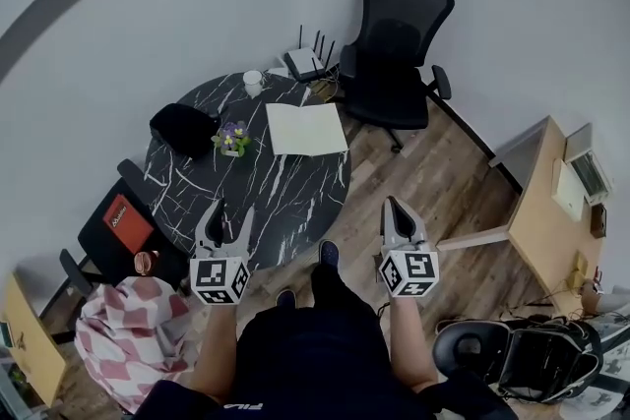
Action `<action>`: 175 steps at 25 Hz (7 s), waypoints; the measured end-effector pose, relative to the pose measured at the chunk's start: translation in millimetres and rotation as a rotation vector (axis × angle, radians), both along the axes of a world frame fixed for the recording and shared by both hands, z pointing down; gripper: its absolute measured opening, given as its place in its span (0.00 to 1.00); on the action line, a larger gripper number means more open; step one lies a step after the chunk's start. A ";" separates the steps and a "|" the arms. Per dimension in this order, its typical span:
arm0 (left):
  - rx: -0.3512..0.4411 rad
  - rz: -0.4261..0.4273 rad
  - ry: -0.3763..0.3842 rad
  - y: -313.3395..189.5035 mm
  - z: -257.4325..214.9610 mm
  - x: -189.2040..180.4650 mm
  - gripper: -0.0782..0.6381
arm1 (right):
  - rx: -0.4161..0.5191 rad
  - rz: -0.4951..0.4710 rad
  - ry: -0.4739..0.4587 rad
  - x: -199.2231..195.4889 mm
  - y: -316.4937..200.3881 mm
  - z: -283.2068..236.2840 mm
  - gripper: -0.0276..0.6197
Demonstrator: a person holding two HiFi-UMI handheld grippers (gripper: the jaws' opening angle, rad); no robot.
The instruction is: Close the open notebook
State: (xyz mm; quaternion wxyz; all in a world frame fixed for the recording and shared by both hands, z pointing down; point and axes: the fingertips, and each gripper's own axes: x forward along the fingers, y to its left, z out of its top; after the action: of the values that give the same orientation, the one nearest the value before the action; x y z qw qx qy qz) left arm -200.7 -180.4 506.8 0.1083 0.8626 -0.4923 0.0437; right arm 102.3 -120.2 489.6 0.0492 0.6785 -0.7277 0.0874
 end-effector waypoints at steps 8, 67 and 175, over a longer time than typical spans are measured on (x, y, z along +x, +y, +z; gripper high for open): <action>-0.041 -0.014 -0.021 -52.6 26.5 38.4 0.44 | 0.030 -0.018 0.007 35.1 -51.7 -3.1 0.06; -0.674 0.008 -0.059 -243.2 326.7 127.0 0.45 | -0.175 -0.197 -0.126 49.5 -135.8 77.2 0.06; 0.107 -0.027 -0.047 -76.5 -29.7 107.5 0.10 | 0.011 -0.128 -0.050 67.8 -93.6 27.7 0.06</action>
State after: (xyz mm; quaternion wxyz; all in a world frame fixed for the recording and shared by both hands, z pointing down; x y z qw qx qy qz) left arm -93.2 -256.8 477.1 0.0509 0.8591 -0.5079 0.0359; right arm 170.2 -213.7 517.2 0.0326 0.6283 -0.7712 0.0969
